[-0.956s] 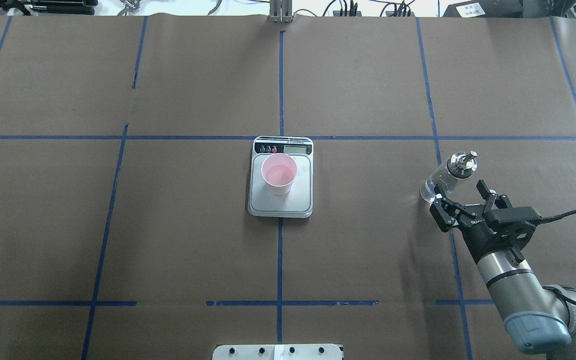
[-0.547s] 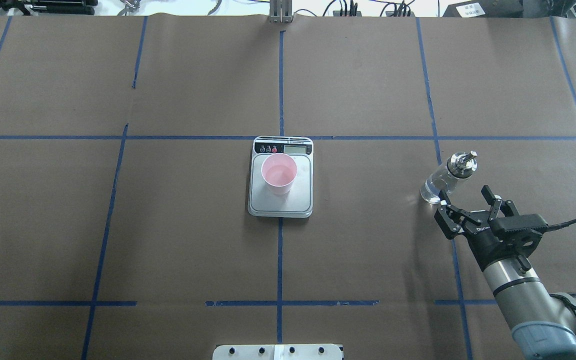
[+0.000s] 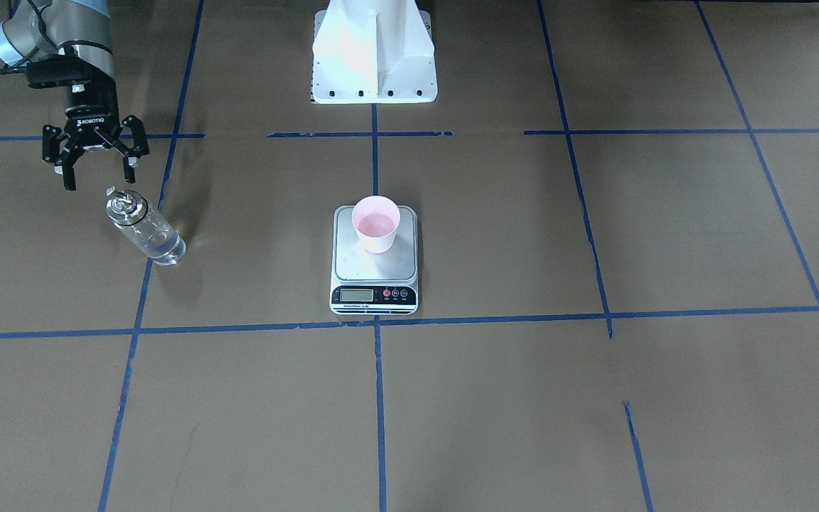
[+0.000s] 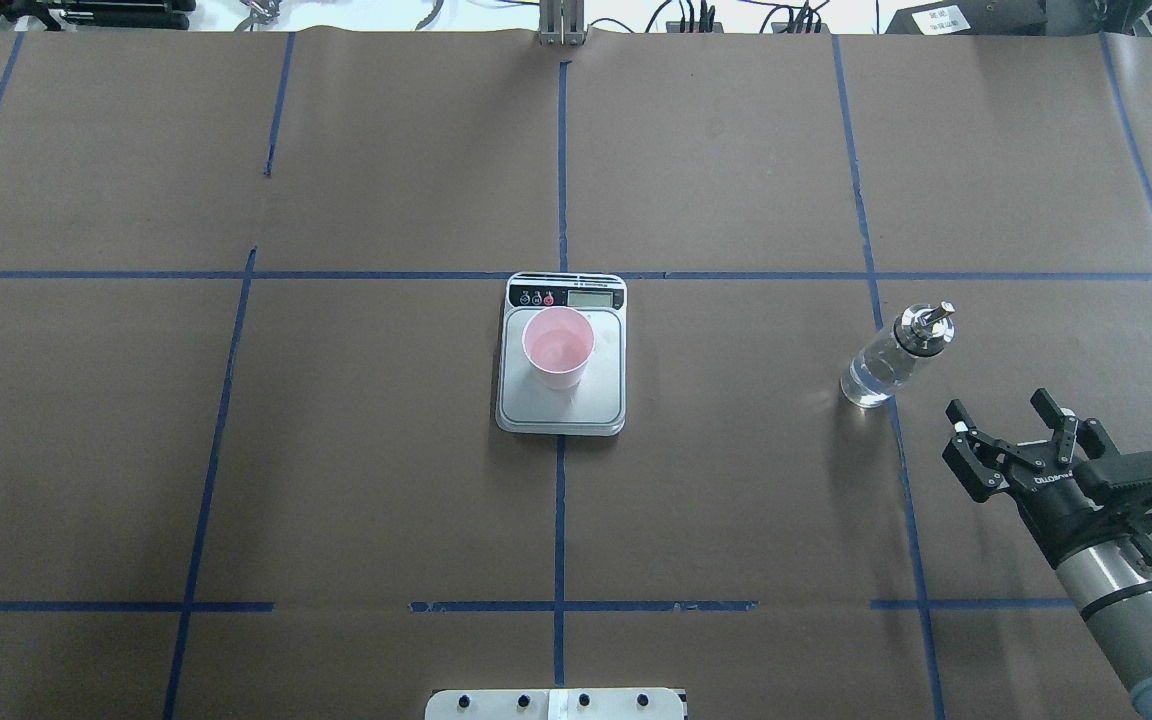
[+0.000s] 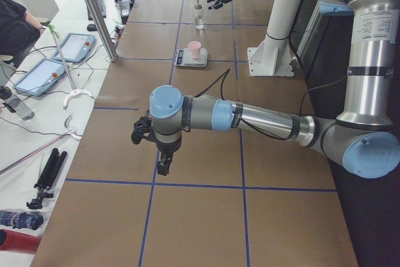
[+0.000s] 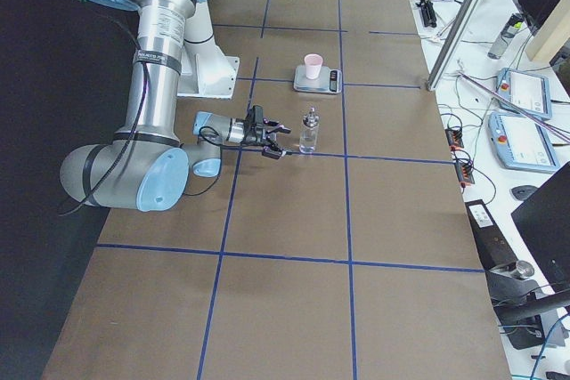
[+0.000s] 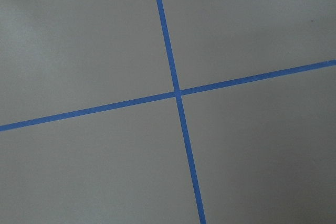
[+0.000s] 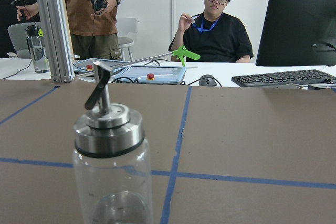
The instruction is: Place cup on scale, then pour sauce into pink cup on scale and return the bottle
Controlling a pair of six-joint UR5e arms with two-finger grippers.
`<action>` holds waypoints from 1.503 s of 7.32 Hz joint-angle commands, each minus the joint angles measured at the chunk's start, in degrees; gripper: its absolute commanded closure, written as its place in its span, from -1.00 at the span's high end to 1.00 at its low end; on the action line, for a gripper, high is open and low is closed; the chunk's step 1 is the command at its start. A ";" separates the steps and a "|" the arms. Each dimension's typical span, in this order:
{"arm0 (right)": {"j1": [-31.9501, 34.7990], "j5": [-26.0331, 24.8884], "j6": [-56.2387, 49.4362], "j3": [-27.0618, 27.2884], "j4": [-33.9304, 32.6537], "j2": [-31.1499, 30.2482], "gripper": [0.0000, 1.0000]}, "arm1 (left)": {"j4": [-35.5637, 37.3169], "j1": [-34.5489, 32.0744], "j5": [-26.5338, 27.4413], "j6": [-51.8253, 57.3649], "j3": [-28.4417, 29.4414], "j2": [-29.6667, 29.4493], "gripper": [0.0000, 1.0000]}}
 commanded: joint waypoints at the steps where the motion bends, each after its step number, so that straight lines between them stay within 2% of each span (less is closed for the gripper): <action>1: -0.06 0.32 -0.17 -0.28 0.75 -1.19 1.00 | 0.05 0.04 -0.02 0.00 -0.89 0.76 1.00; 2: 0.03 0.67 -1.13 -1.23 3.63 -1.89 1.00 | -0.04 0.04 -0.02 0.00 -0.98 0.76 1.00; 4: 0.12 3.13 -9.35 -6.58 18.60 -3.66 1.00 | 0.23 0.04 -0.02 0.00 -1.51 0.76 1.00; 5: 2.47 6.09 -11.40 -9.56 22.95 -3.92 1.00 | 0.23 -0.05 -0.02 0.00 -1.69 0.85 1.00; 7: 12.55 17.58 -14.74 -11.34 23.34 -3.84 1.00 | 0.23 0.04 -0.02 0.00 -1.60 0.85 1.00; 8: 18.78 25.20 -15.90 -11.44 24.56 -3.92 1.00 | 0.23 0.04 -0.02 0.00 -1.69 0.85 1.00; 10: 35.89 44.18 -22.55 -14.15 26.50 -2.96 1.00 | 0.23 0.04 -0.02 0.00 -1.69 0.85 1.00; 11: 47.37 57.14 -25.72 -14.69 26.16 -1.56 1.00 | 0.23 0.04 -0.02 0.00 -1.69 0.85 1.00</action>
